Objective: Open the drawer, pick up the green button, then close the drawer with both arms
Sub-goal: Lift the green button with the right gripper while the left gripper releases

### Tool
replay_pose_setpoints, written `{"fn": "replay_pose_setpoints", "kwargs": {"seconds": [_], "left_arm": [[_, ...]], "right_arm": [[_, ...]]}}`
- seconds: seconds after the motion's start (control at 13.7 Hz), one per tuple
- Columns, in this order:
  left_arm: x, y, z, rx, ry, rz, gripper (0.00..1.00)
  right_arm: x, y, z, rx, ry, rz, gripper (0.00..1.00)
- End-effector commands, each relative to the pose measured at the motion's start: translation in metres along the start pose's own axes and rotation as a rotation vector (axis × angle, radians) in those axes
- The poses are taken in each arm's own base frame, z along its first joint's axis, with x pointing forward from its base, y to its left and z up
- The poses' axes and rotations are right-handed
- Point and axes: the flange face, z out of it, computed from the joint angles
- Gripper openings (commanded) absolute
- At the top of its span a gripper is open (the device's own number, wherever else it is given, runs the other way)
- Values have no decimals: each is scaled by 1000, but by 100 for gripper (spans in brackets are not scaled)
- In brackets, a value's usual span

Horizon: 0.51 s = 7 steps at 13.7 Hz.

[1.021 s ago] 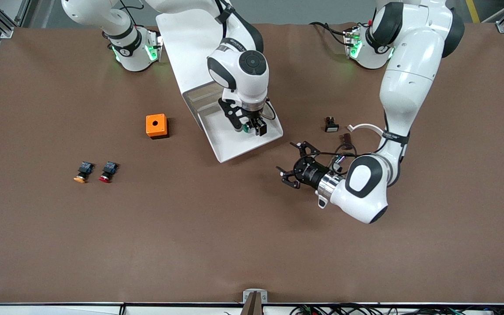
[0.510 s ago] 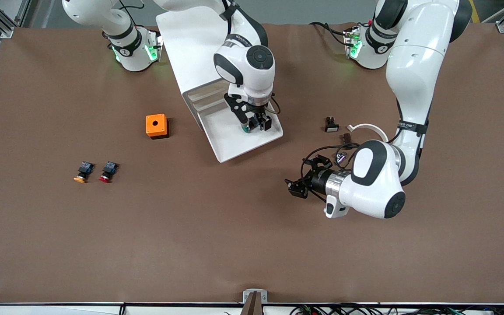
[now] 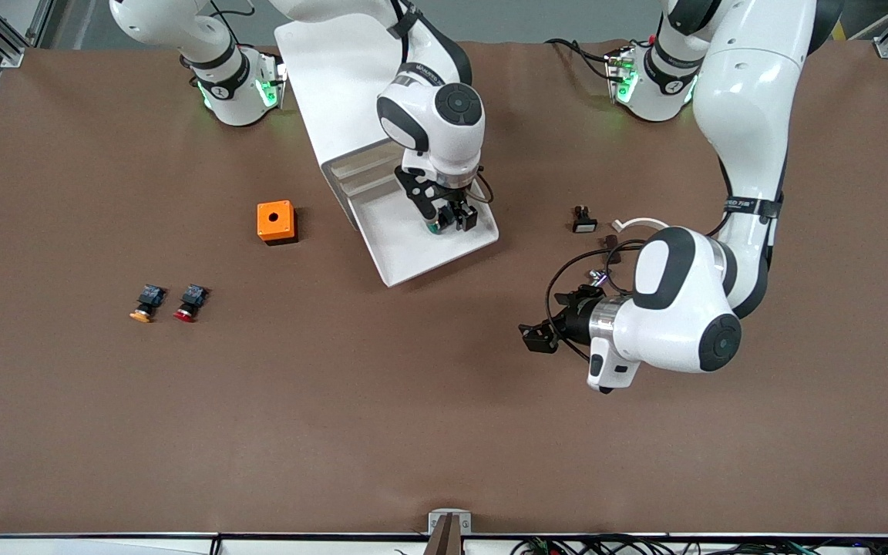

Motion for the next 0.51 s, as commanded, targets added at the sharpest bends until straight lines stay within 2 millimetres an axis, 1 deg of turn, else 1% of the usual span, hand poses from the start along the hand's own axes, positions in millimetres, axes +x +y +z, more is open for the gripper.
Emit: {"fn": "replay_pose_setpoints", "kwargs": {"seconds": [0.0,0.07,0.15,0.22,0.29,0.36,0.44], "left_arm": [[-7,7,1,14,122,61,100],[-9,9,3,38,166,84,100],[-11,11,4,52,187,97,100],[-10,10,3,50,193,98,100],[-8,11,1,41,202,98,100],[-8,12,2,39,212,97,100],[-14,16,8,54,236,108,100]], "right_arm": [[-5,-6,3,26,11,-5,36],[-8,-5,4,31,11,-10,5],[-12,-4,3,34,9,-16,0],[-10,-4,3,31,10,-19,0],[-5,-9,0,36,7,-11,0],[2,-15,-7,44,3,-16,0],[11,-20,-13,40,-2,-28,0]]}}
